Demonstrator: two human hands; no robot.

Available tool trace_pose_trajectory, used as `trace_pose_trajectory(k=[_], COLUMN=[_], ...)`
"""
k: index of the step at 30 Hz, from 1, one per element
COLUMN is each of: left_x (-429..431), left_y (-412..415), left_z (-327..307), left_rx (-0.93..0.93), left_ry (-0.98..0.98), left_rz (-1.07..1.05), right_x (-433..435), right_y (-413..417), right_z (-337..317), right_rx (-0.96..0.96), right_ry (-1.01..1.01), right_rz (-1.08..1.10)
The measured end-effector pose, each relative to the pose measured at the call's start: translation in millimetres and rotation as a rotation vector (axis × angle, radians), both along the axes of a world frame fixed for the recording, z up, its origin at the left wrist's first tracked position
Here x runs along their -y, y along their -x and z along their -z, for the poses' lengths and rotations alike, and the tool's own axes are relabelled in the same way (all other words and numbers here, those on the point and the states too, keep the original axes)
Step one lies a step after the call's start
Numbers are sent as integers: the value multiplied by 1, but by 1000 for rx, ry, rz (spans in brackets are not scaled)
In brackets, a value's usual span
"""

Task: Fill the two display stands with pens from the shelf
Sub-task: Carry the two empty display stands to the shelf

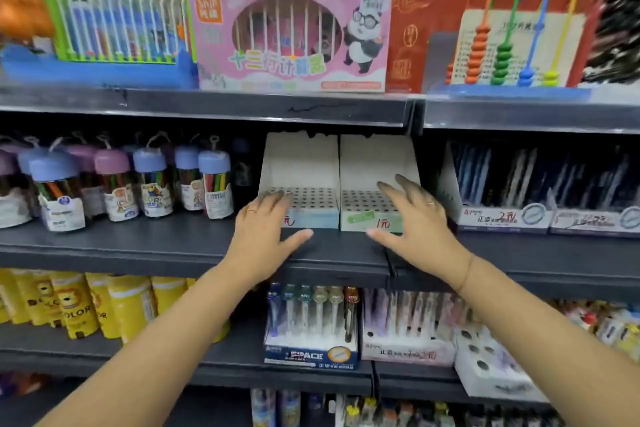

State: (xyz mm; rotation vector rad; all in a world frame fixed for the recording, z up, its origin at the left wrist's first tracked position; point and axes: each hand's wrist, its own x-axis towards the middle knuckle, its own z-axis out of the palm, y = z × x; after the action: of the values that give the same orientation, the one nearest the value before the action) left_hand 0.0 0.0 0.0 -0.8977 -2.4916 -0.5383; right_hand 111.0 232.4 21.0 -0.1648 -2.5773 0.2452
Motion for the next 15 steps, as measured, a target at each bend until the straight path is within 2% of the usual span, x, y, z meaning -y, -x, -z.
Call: trace_pose_trajectory(k=[4, 8, 15], left_x=[-17, -22, -7], left_y=[14, 19, -4], left_z=[-2, -1, -5], left_rx=[93, 134, 88], left_ry=[179, 246, 240], left_rz=[-4, 18, 77], right_x=[-7, -9, 0], right_y=[23, 31, 2], right_z=[-4, 0, 7], right_rx=[208, 297, 272], right_ry=[-37, -38, 79], right_rz=[40, 70, -2])
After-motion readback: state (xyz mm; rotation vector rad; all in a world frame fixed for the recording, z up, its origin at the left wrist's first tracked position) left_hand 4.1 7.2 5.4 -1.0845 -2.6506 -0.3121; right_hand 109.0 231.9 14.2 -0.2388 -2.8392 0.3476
